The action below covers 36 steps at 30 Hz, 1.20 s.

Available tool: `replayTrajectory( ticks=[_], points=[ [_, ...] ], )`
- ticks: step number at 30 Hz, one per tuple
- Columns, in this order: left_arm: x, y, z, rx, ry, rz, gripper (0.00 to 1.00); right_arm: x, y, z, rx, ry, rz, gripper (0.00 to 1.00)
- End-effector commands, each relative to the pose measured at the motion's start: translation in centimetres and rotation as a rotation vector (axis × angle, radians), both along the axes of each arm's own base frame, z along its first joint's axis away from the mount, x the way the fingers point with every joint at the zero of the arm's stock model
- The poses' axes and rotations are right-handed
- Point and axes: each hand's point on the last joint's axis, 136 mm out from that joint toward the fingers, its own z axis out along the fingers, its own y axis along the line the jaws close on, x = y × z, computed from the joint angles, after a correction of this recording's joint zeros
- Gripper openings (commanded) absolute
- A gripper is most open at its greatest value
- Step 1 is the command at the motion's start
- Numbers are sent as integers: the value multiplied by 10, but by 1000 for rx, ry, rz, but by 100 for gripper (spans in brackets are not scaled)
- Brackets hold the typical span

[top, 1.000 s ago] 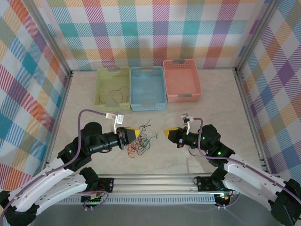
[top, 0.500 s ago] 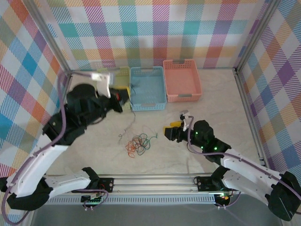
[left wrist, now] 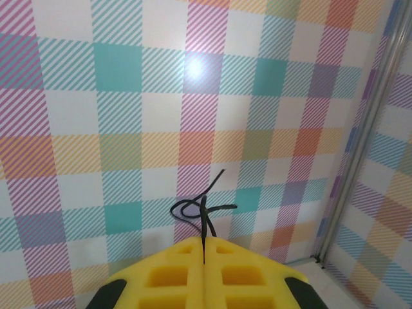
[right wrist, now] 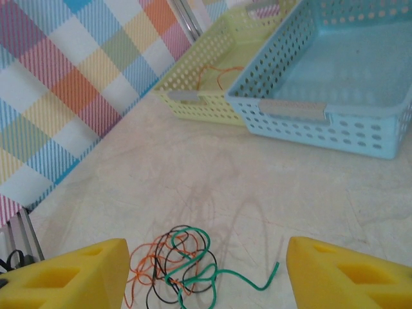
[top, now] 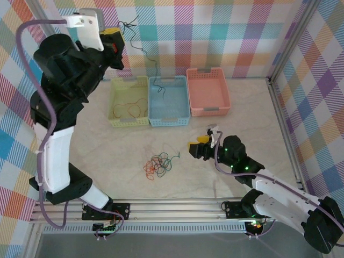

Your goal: Untangle the cables

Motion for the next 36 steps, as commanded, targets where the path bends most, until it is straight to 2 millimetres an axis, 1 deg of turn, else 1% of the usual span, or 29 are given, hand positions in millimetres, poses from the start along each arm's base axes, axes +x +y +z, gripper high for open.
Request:
replayTrajectory(
  ticks=[1, 6, 9, 10, 15, 17, 19, 21, 22, 25, 29, 32, 35, 36],
  points=[
    [31, -22, -1, 3, -38, -72, 0, -1, -2, 12, 34, -77, 13, 66],
    [79, -32, -9, -63, -5, -106, 0, -7, -4, 16, 52, -112, 36, 66],
    [99, -33, -13, -96, -3, -123, 0, -9, -8, 17, 56, -129, 34, 67],
    [105, -32, -15, -108, 1, -124, 0, -9, -9, 18, 57, -135, 29, 69],
    [130, -38, -30, -141, 37, -152, 0, -11, -10, 19, 61, -150, 36, 70],
    [136, -41, -35, -142, 46, -160, 0, -10, -11, 20, 61, -149, 30, 73],
    [145, -45, -43, -140, 56, -165, 0, -11, -11, 19, 63, -150, 30, 73],
    [157, -49, -52, -138, 71, -167, 0, -12, -12, 20, 68, -159, 30, 74],
    [160, -50, -55, -137, 73, -168, 0, -12, -13, 20, 69, -159, 27, 76],
    [174, -55, -72, -133, 109, -170, 0, -13, -14, 20, 73, -163, 24, 76],
    [195, -67, -108, -127, 198, -184, 0, -14, -15, 21, 78, -171, 27, 76],
    [211, -74, -144, -113, 288, -182, 0, -15, -15, 22, 81, -176, 28, 76],
    [226, -79, -194, -96, 409, -168, 0, -17, -16, 22, 77, -181, 30, 76],
    [229, -80, -214, -88, 458, -158, 0, -17, -17, 22, 77, -182, 29, 76]
  ],
)
